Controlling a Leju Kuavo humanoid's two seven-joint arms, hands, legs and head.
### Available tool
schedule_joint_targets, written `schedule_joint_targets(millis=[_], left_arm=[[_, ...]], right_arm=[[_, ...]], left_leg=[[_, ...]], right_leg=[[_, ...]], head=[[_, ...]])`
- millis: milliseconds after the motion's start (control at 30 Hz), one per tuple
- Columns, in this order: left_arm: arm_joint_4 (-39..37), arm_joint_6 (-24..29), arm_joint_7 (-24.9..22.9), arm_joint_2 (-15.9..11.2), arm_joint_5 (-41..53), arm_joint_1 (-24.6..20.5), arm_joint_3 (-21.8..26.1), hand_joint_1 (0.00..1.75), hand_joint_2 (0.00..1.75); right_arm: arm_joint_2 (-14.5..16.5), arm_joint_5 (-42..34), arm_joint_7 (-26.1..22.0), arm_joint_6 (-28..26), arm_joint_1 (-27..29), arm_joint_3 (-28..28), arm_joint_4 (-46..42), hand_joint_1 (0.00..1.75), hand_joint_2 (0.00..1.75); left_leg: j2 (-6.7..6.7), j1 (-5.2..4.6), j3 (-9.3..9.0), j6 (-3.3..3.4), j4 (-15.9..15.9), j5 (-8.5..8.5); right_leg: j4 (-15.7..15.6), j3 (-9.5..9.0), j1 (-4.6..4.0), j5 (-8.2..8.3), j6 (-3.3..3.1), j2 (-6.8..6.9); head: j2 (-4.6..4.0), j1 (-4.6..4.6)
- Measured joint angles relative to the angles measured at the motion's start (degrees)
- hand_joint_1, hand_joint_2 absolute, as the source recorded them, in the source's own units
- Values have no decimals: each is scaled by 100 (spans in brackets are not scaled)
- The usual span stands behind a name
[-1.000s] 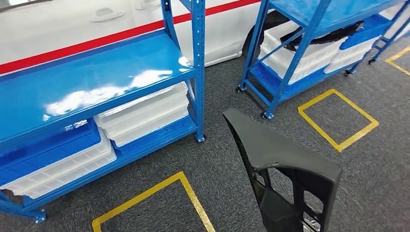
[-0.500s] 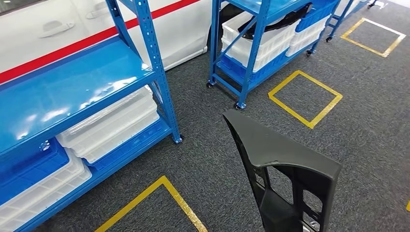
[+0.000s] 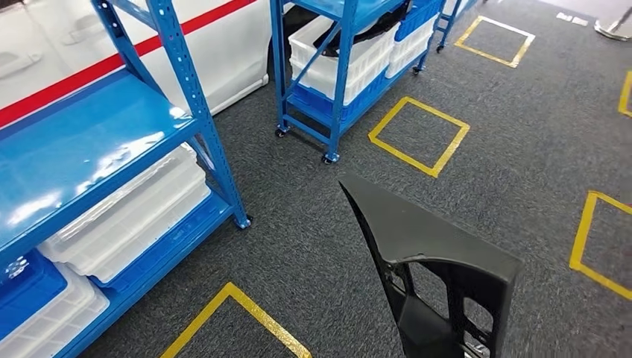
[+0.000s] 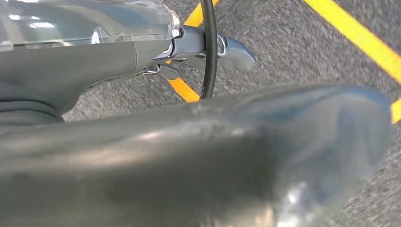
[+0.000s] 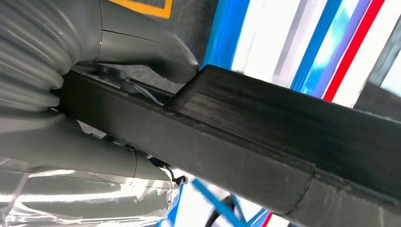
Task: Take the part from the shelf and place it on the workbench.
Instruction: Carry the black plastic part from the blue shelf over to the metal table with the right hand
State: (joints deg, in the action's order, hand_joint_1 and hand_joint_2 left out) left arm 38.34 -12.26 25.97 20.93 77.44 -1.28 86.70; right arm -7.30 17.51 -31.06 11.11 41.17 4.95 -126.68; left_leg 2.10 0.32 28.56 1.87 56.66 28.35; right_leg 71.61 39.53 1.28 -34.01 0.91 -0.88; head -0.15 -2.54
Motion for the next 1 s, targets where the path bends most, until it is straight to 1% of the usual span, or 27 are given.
schedule_joint_targets(millis=[33,67,100,133,167,200,233,267,333,367,400,467,500,533,567,600,633,667,700,733,767,833,867,900,933,967,1000], left_arm=[[0,-1,0,1,-1,5,1,0,0],[0,-3,0,2,-1,3,1,0,0],[0,-7,0,2,-1,-3,1,0,0],[0,-10,1,4,-1,-10,1,0,0],[-1,-12,1,7,-1,-13,1,0,0],[-1,-13,2,10,-1,-15,1,0,0],[-2,-12,2,14,-1,-19,1,0,0],[-2,-12,2,16,-1,-25,1,0,0],[-2,-13,2,19,-1,-46,-2,0,0],[-2,-13,3,21,-2,-50,-4,0,0],[-2,-13,3,22,-1,-52,-6,0,0],[-2,-13,2,23,-1,-41,-7,0,0],[-2,-13,0,23,-1,-33,-7,0,0],[-2,-13,-3,23,-1,-23,-5,0,0],[-2,-13,-5,23,-1,-17,-4,0,0],[-2,-13,-6,22,-1,-14,-3,0,0],[-2,-13,-7,22,-1,-14,-3,0,0],[-2,-13,-7,21,-1,-16,-2,0,0],[-2,-13,-7,22,-1,-19,-1,0,0],[-2,-13,-9,24,-1,-21,-1,0,0],[-2,-13,-11,26,-1,-24,0,0,0],[-2,-13,-14,28,0,-31,1,0,0],[-2,-13,-13,29,-1,-34,1,0,0],[-2,-13,-12,30,0,-36,1,0,0],[-2,-13,-11,31,0,-33,1,0,0],[-2,-13,-10,30,-1,-28,1,0,0],[-2,-13,-9,30,-1,-18,1,0,0]], right_arm=[[9,1,1,1,0,-1,1,175,175],[15,2,1,3,2,-1,2,175,175],[21,2,2,4,3,-1,2,175,175],[24,2,2,5,3,-1,2,175,175],[26,2,2,6,0,-1,2,175,175],[26,2,2,6,-2,-1,2,175,175],[30,3,1,5,-2,-1,2,175,175],[34,4,0,5,-1,-2,2,175,175],[42,9,-1,3,6,-3,3,175,175],[42,11,-1,2,2,-4,4,175,175],[42,14,0,0,-11,-7,6,175,175],[42,19,-1,-1,-43,-15,14,175,175],[42,22,0,1,-54,-20,21,175,175],[42,27,0,2,-57,-25,29,175,175],[42,31,0,2,-57,-27,38,175,175],[42,34,0,2,-58,-29,46,175,175],[42,35,0,2,-58,-31,53,175,175],[42,36,0,2,-59,-32,57,175,175],[42,36,1,2,-64,-33,58,175,175],[43,36,0,2,-68,-33,59,175,175],[46,37,-1,2,-71,-34,59,175,175],[54,38,-1,1,-67,-35,60,175,175],[59,39,-1,-1,-60,-36,61,175,175],[64,39,-1,-2,-60,-37,62,175,175],[69,39,-2,-3,-69,-37,63,175,175],[77,39,-2,-2,-79,-38,65,175,175],[82,39,-1,-2,-91,-38,66,175,175]], left_leg=[[91,-10,10,1,1,5],[177,-16,15,0,2,11],[255,-18,8,-7,2,19],[326,-20,-7,-18,2,30],[390,-32,-27,-40,6,47],[441,-46,-50,-69,11,64],[490,-58,-78,-97,17,80],[539,-67,-99,-126,19,89],[621,-62,-129,-179,26,115],[542,-52,-111,-211,85,173],[392,-38,-48,-242,247,293],[7,-8,234,-292,901,658],[-96,-2,415,-307,1296,821],[-140,-1,552,-317,1584,893],[-157,0,610,-322,1683,849],[-169,2,570,-321,1556,691],[-214,10,444,-317,1238,456],[-342,24,290,-305,862,249],[-487,40,152,-293,514,113],[-610,47,64,-271,296,61],[-681,42,30,-246,197,77],[-580,29,20,-177,137,80],[-496,31,12,-137,104,60],[-409,37,3,-92,71,40],[-316,39,-1,-55,47,26],[-222,21,2,-31,41,24],[-128,6,16,-15,41,28]], right_leg=[[239,104,5,-74,6,42],[268,98,7,-36,8,67],[64,-33,7,99,2,96],[-317,-267,1,278,-16,168],[-748,-518,-21,421,-42,293],[-1090,-717,-43,523,-71,384],[-1296,-831,-67,567,-95,448],[-1369,-855,-90,569,-114,450],[-1389,-835,-83,602,-158,310],[-1410,-833,-67,624,-189,242],[-1433,-831,-50,647,-219,173],[-1448,-821,-38,672,-256,36],[-1445,-813,-42,675,-262,-39],[-1439,-812,-46,675,-263,-121],[-1431,-814,-48,675,-263,-208],[-1420,-819,-47,672,-259,-299],[-1405,-824,-45,667,-251,-387],[-1389,-820,-39,660,-239,-466],[-1355,-799,-47,652,-219,-542],[-1328,-760,-43,655,-188,-612],[-1310,-712,-38,667,-153,-680],[-1303,-641,-12,702,-75,-816],[-1269,-615,-12,684,-54,-756],[-1154,-558,-20,608,-41,-606],[-915,-444,-30,462,-33,-399],[-573,-275,-40,272,-27,-166],[-180,-78,-39,83,-16,-36]], head=[[0,0],[0,1],[0,0],[0,0],[0,0],[0,-1],[0,-1],[0,-1],[0,-1],[0,-1],[0,-2],[0,-2],[0,-2],[0,-2],[0,-2],[0,-2],[0,-2],[0,-2],[0,-1],[0,-2],[0,-2],[0,-3],[0,-1],[0,-1],[0,-1],[0,0],[0,-1]])
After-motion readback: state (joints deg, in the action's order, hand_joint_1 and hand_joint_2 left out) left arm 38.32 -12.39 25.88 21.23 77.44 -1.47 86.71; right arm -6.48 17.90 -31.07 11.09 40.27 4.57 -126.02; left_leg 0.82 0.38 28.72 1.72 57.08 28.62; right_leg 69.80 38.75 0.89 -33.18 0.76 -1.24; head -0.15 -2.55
